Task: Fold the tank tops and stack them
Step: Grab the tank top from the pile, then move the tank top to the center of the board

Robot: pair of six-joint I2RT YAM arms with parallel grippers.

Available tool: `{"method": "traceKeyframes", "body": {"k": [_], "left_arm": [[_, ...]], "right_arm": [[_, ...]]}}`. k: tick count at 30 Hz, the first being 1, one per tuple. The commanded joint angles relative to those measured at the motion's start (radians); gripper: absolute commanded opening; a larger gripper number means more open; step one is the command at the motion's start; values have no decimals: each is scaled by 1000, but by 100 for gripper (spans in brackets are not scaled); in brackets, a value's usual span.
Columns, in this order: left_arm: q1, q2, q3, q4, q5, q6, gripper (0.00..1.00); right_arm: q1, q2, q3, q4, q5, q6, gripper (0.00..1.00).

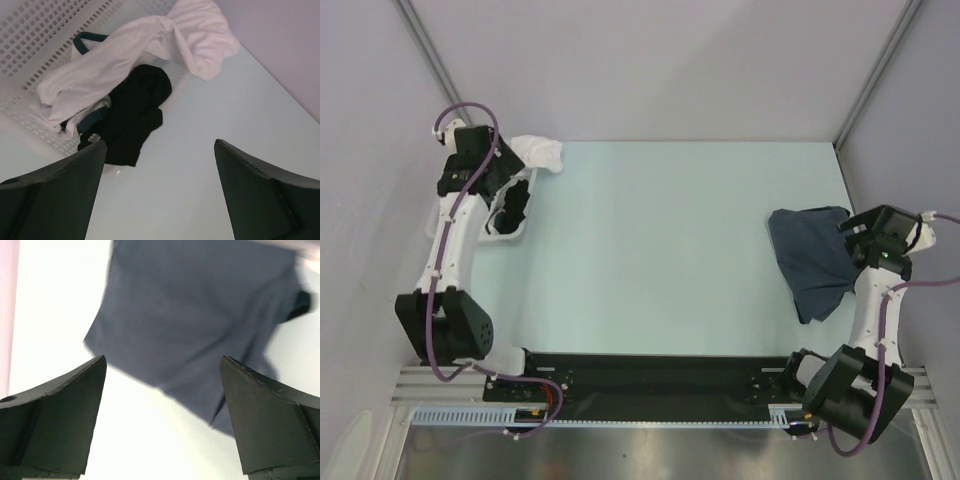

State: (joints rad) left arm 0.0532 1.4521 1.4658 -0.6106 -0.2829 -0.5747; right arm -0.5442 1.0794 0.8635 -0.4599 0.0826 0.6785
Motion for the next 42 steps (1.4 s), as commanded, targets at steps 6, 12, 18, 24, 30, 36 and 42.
{"method": "traceKeyframes", "body": {"k": [6, 12, 18, 24, 30, 36, 42], "left_arm": [[83, 174, -70, 27, 56, 6, 88], [100, 298, -78, 78, 142, -5, 59], [99, 93, -119, 114, 71, -14, 1], [50, -178, -131, 161, 146, 18, 0], [-95, -401, -137, 252, 262, 32, 0], [-303, -401, -186, 295, 439, -65, 1], [-549, -247, -249, 360, 473, -53, 9]], "right_arm": [[235, -27, 109, -5, 8, -71, 100], [329, -62, 98, 1, 35, -85, 100], [355, -69, 72, 35, -9, -100, 100], [434, -39, 65, 105, -122, -138, 100], [527, -4, 86, 136, -155, -157, 100], [573, 5, 111, 171, -300, -181, 98], [616, 20, 127, 156, -351, -218, 98]]}}
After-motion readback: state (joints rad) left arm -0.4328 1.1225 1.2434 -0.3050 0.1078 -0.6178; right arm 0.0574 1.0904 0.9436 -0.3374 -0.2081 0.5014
